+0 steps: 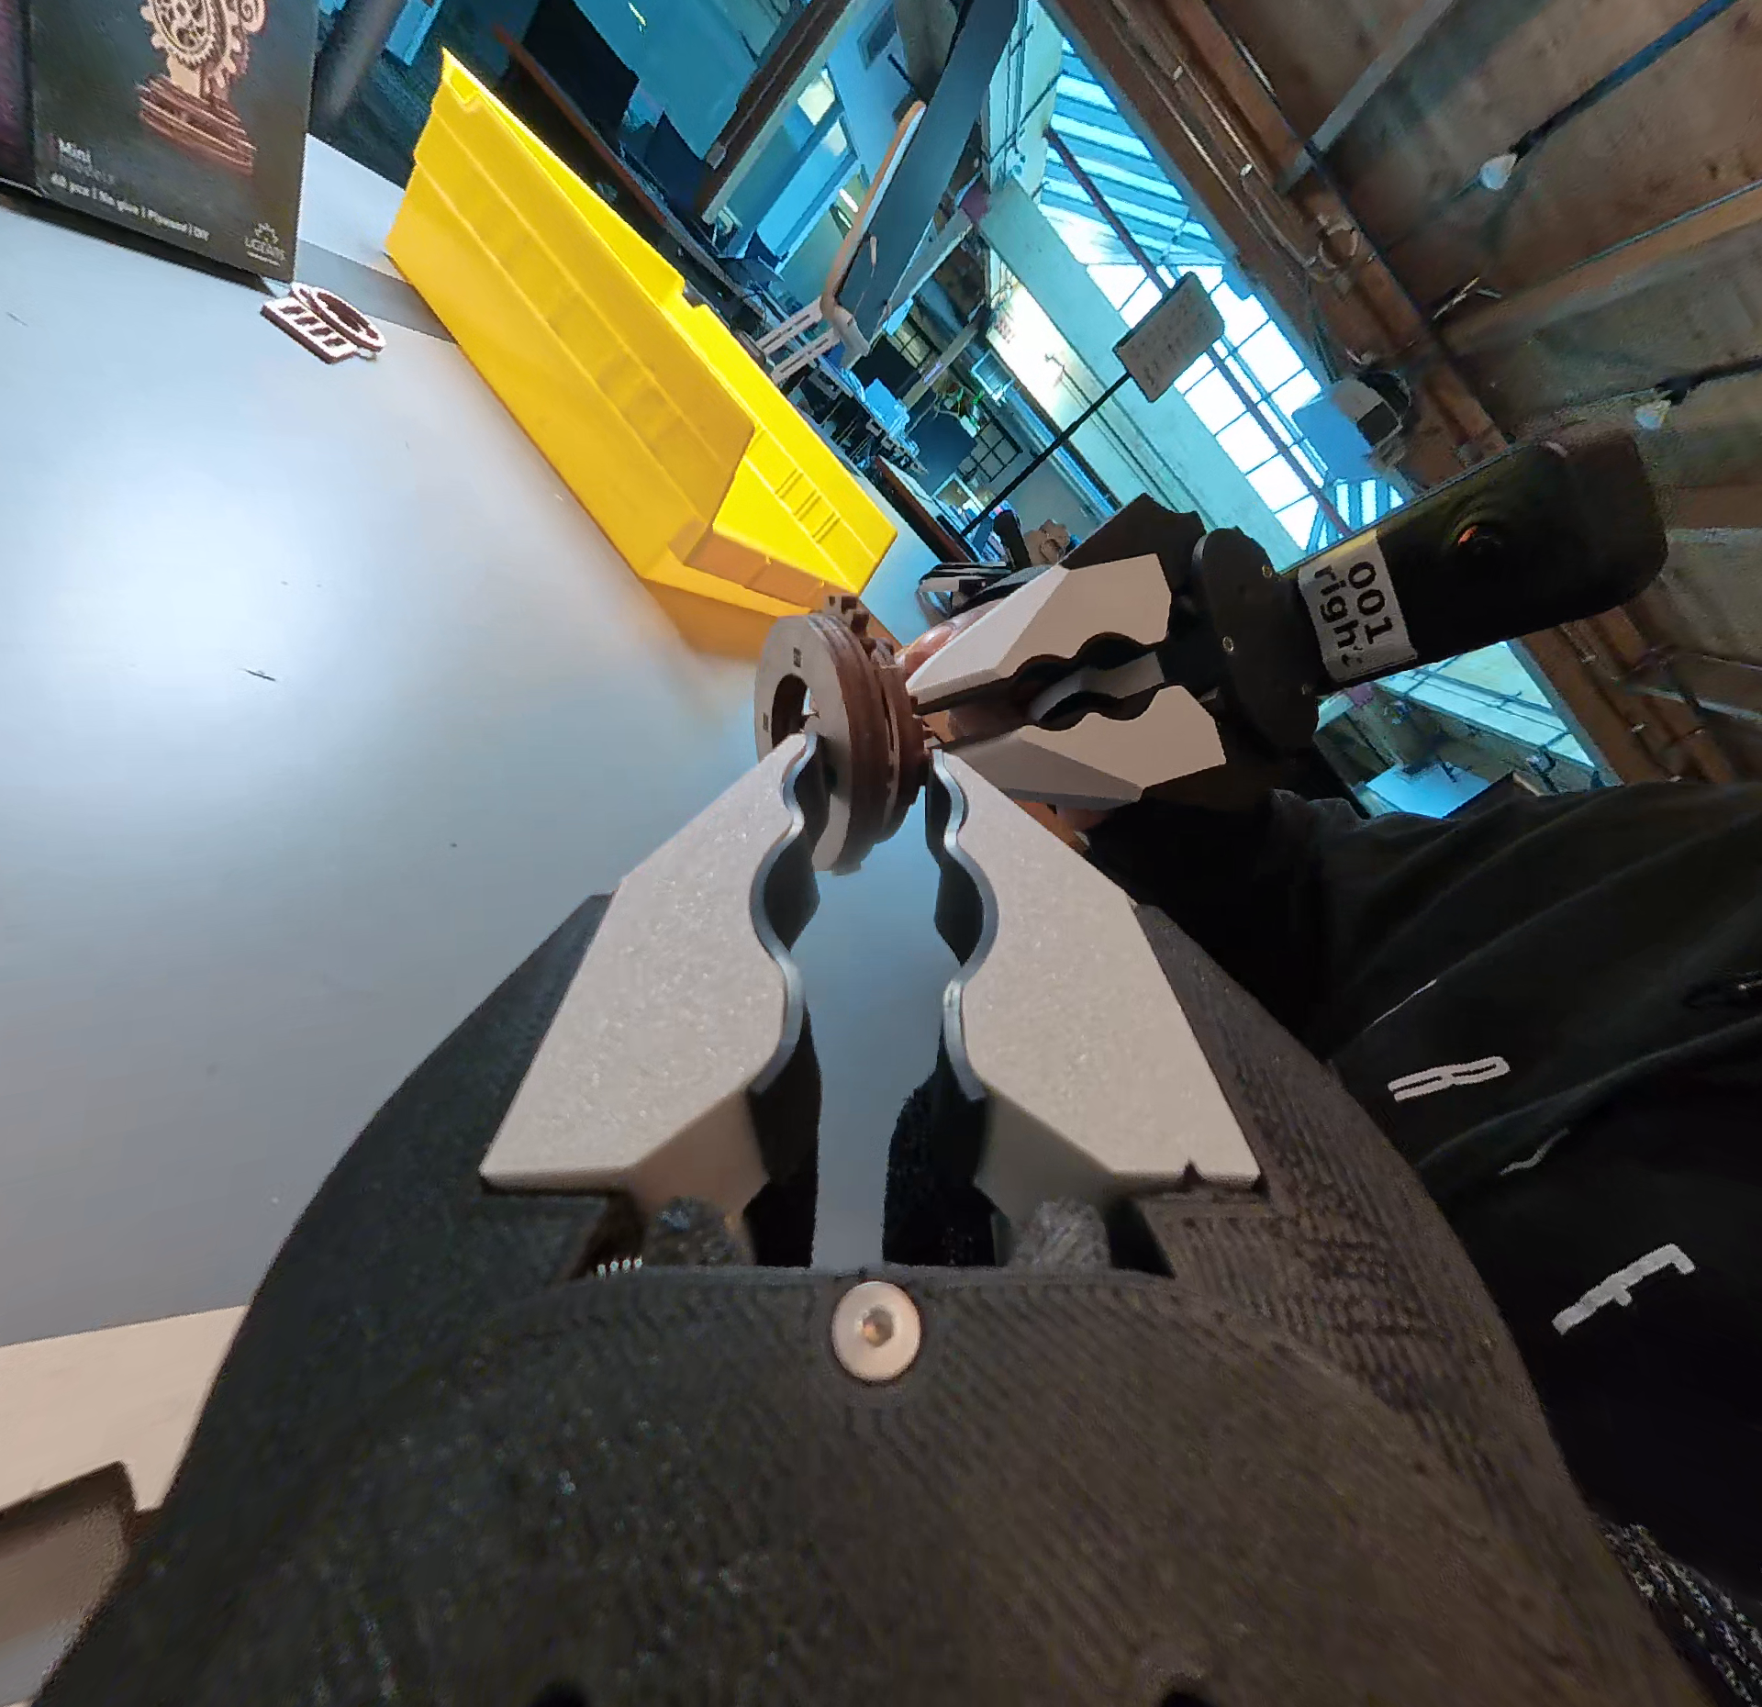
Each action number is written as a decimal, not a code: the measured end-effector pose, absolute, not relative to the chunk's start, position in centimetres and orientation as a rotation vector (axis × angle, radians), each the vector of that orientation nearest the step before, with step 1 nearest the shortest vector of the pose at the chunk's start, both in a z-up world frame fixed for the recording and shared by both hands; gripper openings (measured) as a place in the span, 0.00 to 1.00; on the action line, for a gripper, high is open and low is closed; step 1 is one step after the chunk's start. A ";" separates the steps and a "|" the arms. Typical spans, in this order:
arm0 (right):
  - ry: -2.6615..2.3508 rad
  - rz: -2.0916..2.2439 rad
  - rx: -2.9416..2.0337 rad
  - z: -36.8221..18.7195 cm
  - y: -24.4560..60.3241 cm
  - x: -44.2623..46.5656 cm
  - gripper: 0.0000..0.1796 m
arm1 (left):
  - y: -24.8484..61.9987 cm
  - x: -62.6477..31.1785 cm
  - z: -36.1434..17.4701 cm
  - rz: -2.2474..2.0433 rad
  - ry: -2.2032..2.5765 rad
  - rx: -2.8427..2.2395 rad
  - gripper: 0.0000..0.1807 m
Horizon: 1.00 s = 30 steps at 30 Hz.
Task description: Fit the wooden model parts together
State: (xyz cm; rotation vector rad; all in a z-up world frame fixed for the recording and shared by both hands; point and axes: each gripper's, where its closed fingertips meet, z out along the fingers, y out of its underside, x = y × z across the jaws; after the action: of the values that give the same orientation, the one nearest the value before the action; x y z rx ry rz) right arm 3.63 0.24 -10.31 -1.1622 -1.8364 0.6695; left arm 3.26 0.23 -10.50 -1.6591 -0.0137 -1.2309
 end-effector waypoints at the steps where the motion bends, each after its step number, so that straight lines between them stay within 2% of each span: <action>1: -1.820 0.669 -1.163 -10.4 0.2 3.6 0.03 | 0.2 3.3 -10.6 -1.231 -0.007 -1.667 0.10; 8: -1.724 0.593 -1.159 -11.2 0.6 3.3 0.03 | 0.5 3.3 -11.4 -1.053 0.100 -1.756 0.11; 16: -1.659 0.701 -1.172 -10.6 0.6 3.4 0.03 | 0.5 3.2 -10.8 -1.241 0.059 -1.670 0.11; 21: -1.562 0.774 -1.230 -9.3 1.3 4.4 0.16 | 1.2 1.9 -10.1 -1.190 0.004 -1.618 0.11; 26: -1.543 0.733 -1.261 -9.2 0.9 4.4 0.27 | 0.4 3.3 -9.6 -1.374 0.013 -1.557 0.11; 28: -1.588 0.744 -1.333 -10.3 0.5 4.3 0.34 | -0.2 4.1 -8.5 -1.482 0.011 -1.486 0.11; 30: -1.598 0.765 -1.342 -10.5 -0.4 4.2 0.36 | -0.8 5.3 -8.3 -1.517 0.051 -1.502 0.11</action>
State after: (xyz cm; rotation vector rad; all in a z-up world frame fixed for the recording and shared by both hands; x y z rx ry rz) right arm 4.18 -0.36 -10.52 -1.3417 -1.5978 0.7645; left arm 5.27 -0.75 -8.33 -1.5016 0.0509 -1.5172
